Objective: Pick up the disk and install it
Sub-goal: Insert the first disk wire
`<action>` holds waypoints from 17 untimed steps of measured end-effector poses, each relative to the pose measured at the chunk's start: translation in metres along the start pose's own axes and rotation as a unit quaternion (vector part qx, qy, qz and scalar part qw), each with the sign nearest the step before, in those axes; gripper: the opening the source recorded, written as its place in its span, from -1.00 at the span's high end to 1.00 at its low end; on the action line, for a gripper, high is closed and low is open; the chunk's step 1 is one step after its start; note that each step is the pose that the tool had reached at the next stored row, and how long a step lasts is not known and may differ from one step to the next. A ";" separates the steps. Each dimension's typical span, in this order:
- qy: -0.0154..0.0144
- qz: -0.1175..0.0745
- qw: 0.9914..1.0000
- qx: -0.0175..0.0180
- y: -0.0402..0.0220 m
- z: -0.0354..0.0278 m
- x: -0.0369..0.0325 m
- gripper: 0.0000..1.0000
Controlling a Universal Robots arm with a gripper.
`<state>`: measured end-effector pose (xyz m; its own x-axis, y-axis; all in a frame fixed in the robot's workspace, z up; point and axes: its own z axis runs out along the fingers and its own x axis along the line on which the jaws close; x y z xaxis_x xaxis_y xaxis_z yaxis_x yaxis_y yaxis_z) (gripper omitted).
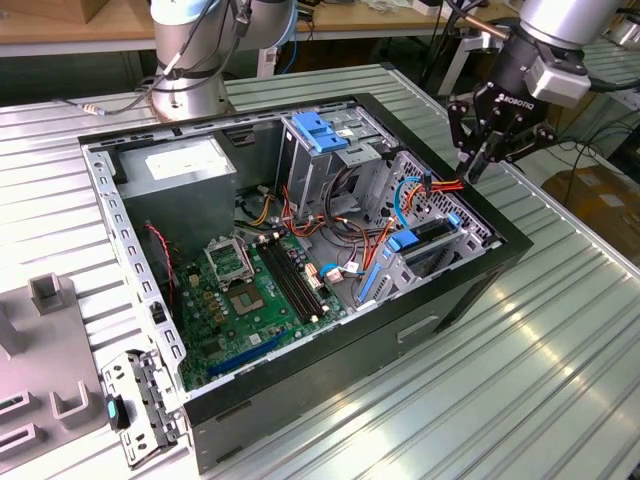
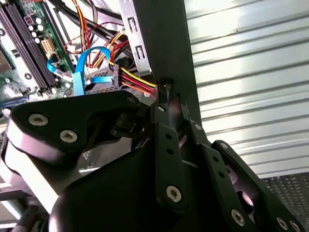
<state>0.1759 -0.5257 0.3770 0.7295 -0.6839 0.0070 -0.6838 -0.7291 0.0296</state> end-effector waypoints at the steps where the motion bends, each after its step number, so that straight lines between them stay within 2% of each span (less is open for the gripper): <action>1: 0.000 -0.011 1.000 0.000 0.0001 0.0004 0.0001 0.50; 7: 0.001 -0.047 0.999 0.001 0.0013 0.0032 0.0013 0.50; 9: 0.002 -0.068 0.998 0.001 0.0020 0.0054 0.0019 0.50; 10: 0.002 -0.073 0.997 0.001 0.0021 0.0054 0.0019 0.50; 12: 0.002 -0.078 0.997 0.001 0.0022 0.0055 0.0018 0.50; 17: 0.002 -0.078 0.997 0.001 0.0022 0.0056 0.0019 0.50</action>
<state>0.1756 -0.5288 0.3715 0.8270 -0.5622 0.0074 -0.5622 -0.8265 0.0290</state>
